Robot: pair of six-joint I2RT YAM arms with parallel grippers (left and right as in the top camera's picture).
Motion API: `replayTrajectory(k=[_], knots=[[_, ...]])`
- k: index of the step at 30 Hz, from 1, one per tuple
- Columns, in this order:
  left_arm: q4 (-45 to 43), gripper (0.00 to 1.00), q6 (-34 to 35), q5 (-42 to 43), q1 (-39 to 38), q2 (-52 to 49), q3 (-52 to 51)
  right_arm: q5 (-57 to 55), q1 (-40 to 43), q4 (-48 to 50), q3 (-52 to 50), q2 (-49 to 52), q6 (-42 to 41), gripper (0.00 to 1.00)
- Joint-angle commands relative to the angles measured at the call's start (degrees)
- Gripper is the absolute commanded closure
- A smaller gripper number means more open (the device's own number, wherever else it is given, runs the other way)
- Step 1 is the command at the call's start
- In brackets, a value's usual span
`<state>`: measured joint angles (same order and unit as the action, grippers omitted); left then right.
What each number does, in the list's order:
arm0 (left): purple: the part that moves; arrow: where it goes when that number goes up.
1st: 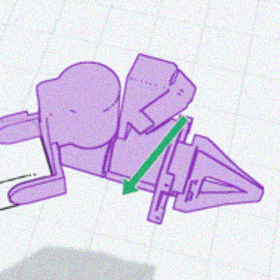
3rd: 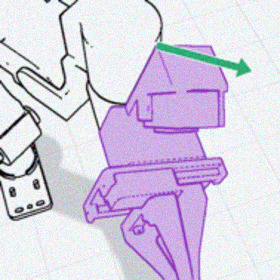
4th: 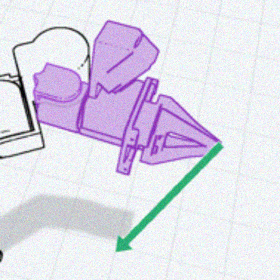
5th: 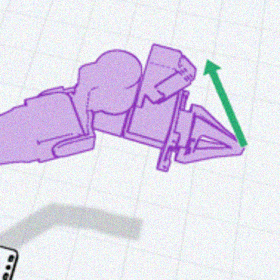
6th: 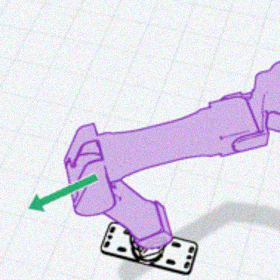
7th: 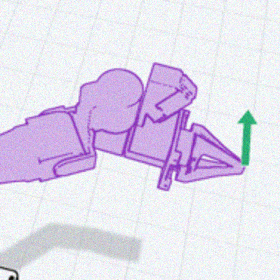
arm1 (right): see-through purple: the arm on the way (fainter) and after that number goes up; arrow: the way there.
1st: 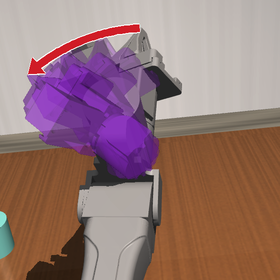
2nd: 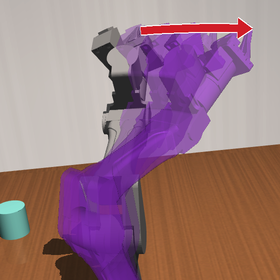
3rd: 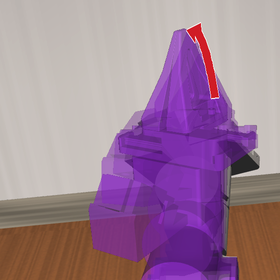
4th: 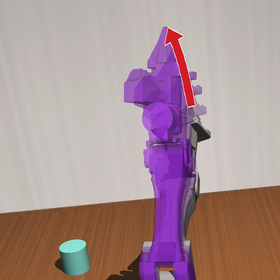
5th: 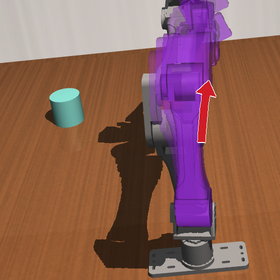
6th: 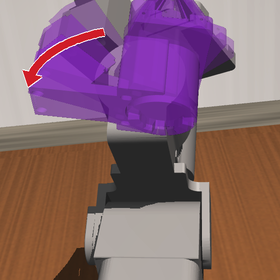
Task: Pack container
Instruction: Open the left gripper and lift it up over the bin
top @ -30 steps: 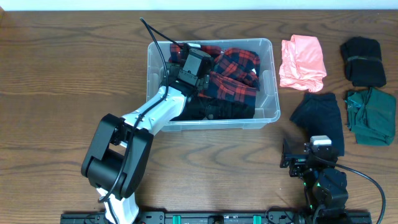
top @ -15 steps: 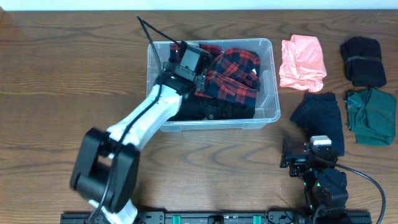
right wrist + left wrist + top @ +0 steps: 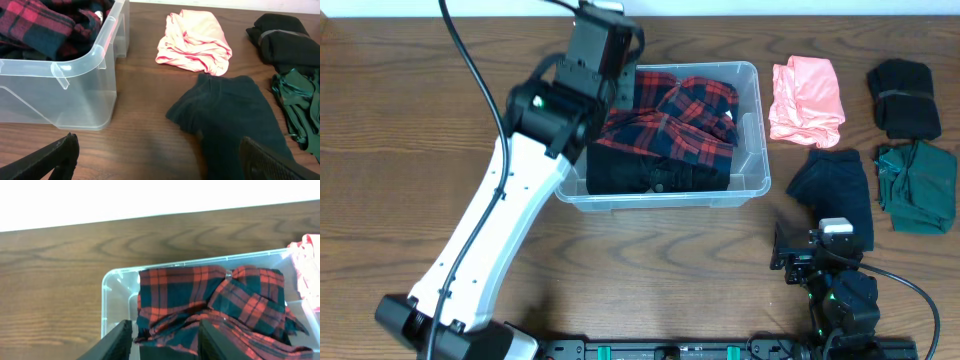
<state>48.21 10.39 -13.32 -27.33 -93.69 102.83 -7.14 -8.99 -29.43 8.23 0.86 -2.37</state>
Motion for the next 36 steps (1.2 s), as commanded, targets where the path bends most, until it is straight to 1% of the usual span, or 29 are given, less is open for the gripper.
replayTrajectory(k=[1, 5, 15, 20, 23, 36], knots=[[3.39, 0.59, -1.01, 1.46, 1.49, -5.31, 6.08, -0.13, 0.46, -0.11, -0.11, -0.11, -0.17, 0.01], [5.53, 0.59, -1.6, 4.46, 3.1, -11.08, 9.84, -0.13, 0.46, -0.11, -0.11, -0.11, -0.17, 0.01], [4.9, 0.6, -1.68, 5.22, 4.96, -20.41, 10.08, -0.13, 0.46, -0.11, -0.11, -0.11, -0.17, 0.01], [2.69, 0.61, -1.81, 5.25, 4.98, -23.26, 10.08, -0.13, 0.46, -0.11, -0.11, -0.11, -0.17, 0.01], [1.22, 0.64, -1.81, 5.22, 4.98, -24.5, 10.08, -0.13, 0.46, -0.11, -0.11, -0.11, -0.17, 0.01], [-1.97, 0.65, -1.81, 4.74, 5.11, -31.04, 10.03, -0.13, 0.46, -0.11, -0.11, -0.11, -0.15, 0.01]])
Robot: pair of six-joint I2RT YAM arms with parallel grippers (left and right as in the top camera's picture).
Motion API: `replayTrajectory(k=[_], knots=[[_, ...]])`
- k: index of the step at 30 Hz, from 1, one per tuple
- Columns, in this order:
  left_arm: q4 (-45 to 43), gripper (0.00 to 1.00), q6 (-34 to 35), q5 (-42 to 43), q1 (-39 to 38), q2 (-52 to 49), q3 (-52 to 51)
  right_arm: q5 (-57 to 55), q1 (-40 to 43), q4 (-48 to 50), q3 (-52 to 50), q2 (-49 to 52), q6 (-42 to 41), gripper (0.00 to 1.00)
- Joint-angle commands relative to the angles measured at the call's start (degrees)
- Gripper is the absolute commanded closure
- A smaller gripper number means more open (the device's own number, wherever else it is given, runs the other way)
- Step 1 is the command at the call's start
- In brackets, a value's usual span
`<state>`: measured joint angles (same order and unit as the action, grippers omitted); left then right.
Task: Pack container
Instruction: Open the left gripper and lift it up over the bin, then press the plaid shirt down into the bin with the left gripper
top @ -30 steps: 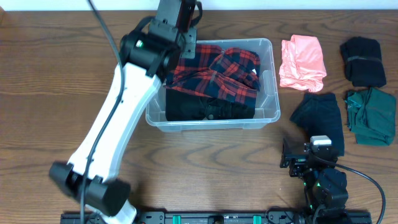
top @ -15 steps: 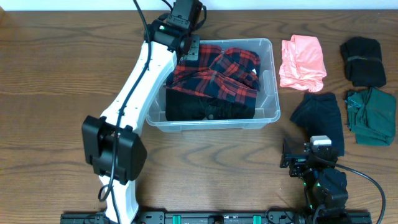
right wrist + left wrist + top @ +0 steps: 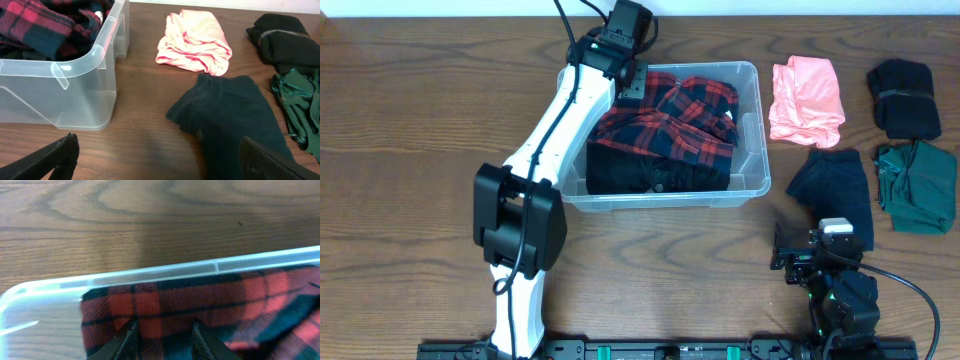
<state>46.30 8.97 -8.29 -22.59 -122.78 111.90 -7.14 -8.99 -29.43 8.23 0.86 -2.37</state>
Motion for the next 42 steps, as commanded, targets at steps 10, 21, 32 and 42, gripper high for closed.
replayTrajectory(k=[10, 21, 32, 42], knots=[[0.92, 0.66, -0.11, -0.22, 0.44, -10.78, 0.87, -0.13, 0.46, -0.11, -0.11, -0.11, -0.15, 0.01], [2.91, 0.66, -0.11, -0.24, 0.39, -11.98, 0.87, -0.13, 0.46, -0.11, -0.11, -0.11, -0.17, 0.01], [6.54, 0.65, 1.57, 0.44, 0.28, -0.07, 2.14, -0.13, 0.46, -0.11, -0.11, -0.11, -0.17, 0.01], [7.19, 0.66, 4.66, 11.04, -2.14, 9.62, 2.14, -0.13, 0.46, -0.11, -0.11, -0.11, -0.17, 0.01]])
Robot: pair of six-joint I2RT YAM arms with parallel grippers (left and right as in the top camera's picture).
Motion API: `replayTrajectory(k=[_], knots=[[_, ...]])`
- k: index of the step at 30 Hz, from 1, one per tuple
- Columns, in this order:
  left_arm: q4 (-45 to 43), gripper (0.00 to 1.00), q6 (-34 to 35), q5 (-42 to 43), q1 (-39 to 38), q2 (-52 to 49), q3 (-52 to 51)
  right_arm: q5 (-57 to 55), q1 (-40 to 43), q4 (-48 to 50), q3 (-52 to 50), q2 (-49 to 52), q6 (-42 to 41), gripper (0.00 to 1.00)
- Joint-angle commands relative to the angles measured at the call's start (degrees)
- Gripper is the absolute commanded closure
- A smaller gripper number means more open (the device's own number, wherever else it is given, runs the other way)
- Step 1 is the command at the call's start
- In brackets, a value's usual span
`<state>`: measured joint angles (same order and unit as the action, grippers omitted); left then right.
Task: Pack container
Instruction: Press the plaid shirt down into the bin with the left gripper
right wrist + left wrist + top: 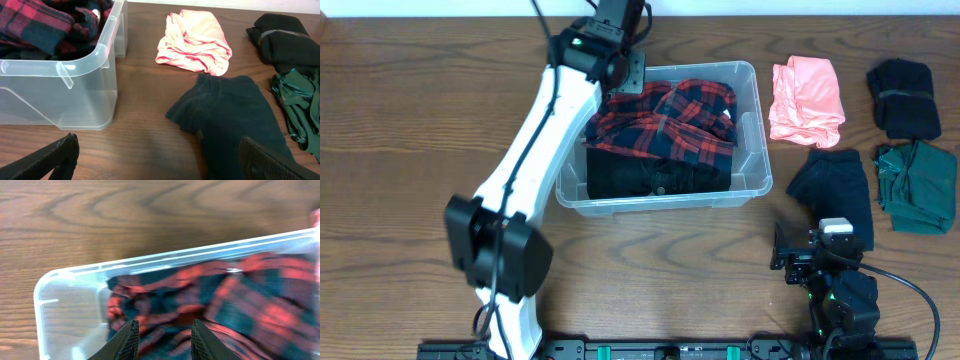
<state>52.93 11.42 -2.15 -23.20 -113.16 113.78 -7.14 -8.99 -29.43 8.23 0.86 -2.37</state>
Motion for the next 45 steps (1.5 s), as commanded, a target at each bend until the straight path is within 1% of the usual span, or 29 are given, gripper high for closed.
replayTrajectory(k=[1, 6, 13, 24, 29, 33, 37, 41, 42, 43, 45], knots=[[0.63, 0.66, 2.49, 5.9, -2.1, 0.0, 0.24, -0.13, 0.46, -0.11, -0.11, -0.11, -0.17, 0.01], [0.79, 0.65, 5.46, 7.74, -5.22, -1.27, -0.09, -0.13, 0.46, -0.11, -0.11, -0.11, -0.17, 0.01], [0.17, 0.65, 6.75, 7.8, -8.04, -6.25, -0.09, -0.13, 0.46, -0.09, -0.11, -0.11, -0.17, 0.01], [-3.52, 0.65, 6.95, 9.73, -9.4, -17.68, -0.09, -0.13, 0.46, -0.11, -0.11, -0.11, -0.15, 0.01], [-4.31, 0.65, 6.91, 10.71, -9.4, -19.87, -0.09, -0.13, 0.46, -0.11, -0.11, -0.11, -0.17, 0.01], [-5.07, 0.65, 6.91, 10.71, -9.29, -18.86, 0.33, -0.13, 0.46, -0.11, -0.11, -0.11, -0.15, 0.01], [-5.03, 0.65, 6.25, 10.4, -9.25, -15.47, 0.81, -0.13, 0.46, -0.11, -0.11, -0.11, -0.17, 0.01], [-3.21, 0.65, 6.23, 6.67, -9.25, -9.97, 0.85, -0.13, 0.46, -0.11, -0.11, -0.11, -0.17, 0.01], [-2.27, 0.64, 6.23, 5.53, -9.22, -8.28, 0.85, -0.13, 0.46, -0.11, -0.11, -0.11, -0.17, 0.01], [-1.31, 0.59, 6.23, 4.63, -9.22, -6.75, 0.85, -0.13, 0.46, -0.11, -0.11, -0.11, -0.17, 0.01], [0.72, 0.55, 6.23, 3.06, -9.22, -3.63, 0.85, -0.13, 0.46, -0.11, -0.11, -0.11, -0.17, 0.01]])
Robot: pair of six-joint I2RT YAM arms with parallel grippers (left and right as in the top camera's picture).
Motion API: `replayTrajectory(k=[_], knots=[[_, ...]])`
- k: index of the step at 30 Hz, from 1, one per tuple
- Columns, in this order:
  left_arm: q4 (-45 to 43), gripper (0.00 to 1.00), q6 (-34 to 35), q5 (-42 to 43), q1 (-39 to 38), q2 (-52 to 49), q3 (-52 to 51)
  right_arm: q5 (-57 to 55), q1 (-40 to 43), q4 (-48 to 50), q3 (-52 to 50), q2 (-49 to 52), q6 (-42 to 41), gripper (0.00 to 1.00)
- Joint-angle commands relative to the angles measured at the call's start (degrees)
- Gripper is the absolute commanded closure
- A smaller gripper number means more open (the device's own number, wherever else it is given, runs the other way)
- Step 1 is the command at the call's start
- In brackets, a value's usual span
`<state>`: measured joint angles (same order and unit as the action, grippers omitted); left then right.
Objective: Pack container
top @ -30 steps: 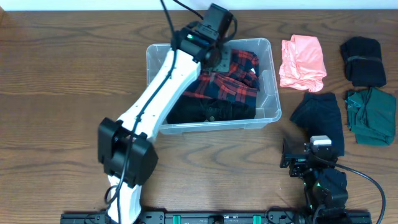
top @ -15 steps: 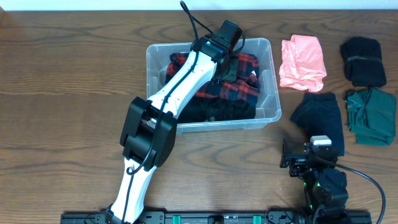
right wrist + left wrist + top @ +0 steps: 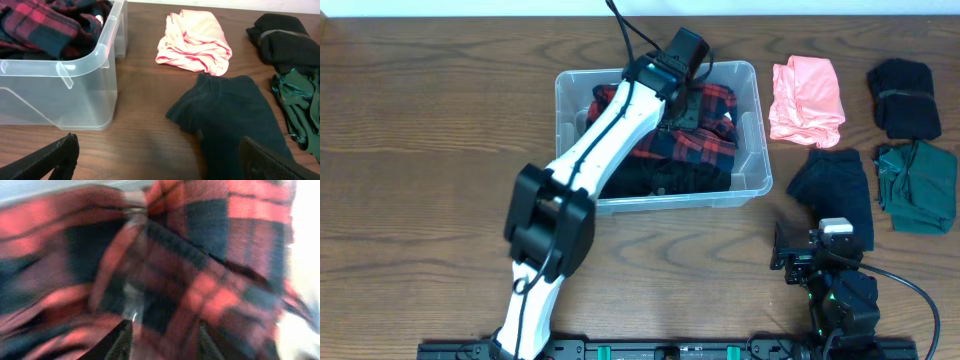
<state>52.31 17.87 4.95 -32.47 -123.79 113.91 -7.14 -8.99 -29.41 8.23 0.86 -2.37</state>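
A clear plastic container [image 3: 757,130] sits mid-table with a red and navy plaid shirt [image 3: 710,140] heaped over a black garment [image 3: 670,180]. My left gripper [image 3: 688,100] is reached down into the container's middle. In the left wrist view the gripper [image 3: 162,342] is open, its fingertips [image 3: 122,342] down against the blurred plaid [image 3: 215,230], with nothing pinched that I can see. At the table's near right, my right gripper [image 3: 160,165] rests open, aimed at a navy garment [image 3: 235,120].
To the right of the container lie a pink garment [image 3: 807,100], the navy garment [image 3: 835,190], a folded black garment [image 3: 903,97] and a green garment [image 3: 918,185]. The left arm's white links cross the container's front left wall.
My left gripper has moved from the container's back left corner to its middle and now sits lower, close on the plaid shirt. The right arm has not moved.
My left gripper stood open above the container's back left part. It was then low at the back rim over the plaid's edge, then higher by the back left corner. Now it is down in the middle on the plaid. The clothes outside stayed put.
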Motion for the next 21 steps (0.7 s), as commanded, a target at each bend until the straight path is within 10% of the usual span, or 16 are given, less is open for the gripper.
replayTrajectory(k=[1, 13, 21], knots=[[2.43, 0.53, -0.24, -4.85, 0.07, 8.63, 0.72, -0.13, 0.46, -0.13, -0.11, -0.11, -0.17, 0.01], [20.79, 0.09, -0.15, -8.7, 9.64, 28.74, 0.72, -0.13, 0.46, -0.13, -0.11, -0.11, -0.15, 0.01], [32.94, 0.05, -1.68, -14.6, 15.85, 40.04, 0.7, -0.13, 0.46, -0.13, -0.11, -0.11, -0.17, 0.01]])
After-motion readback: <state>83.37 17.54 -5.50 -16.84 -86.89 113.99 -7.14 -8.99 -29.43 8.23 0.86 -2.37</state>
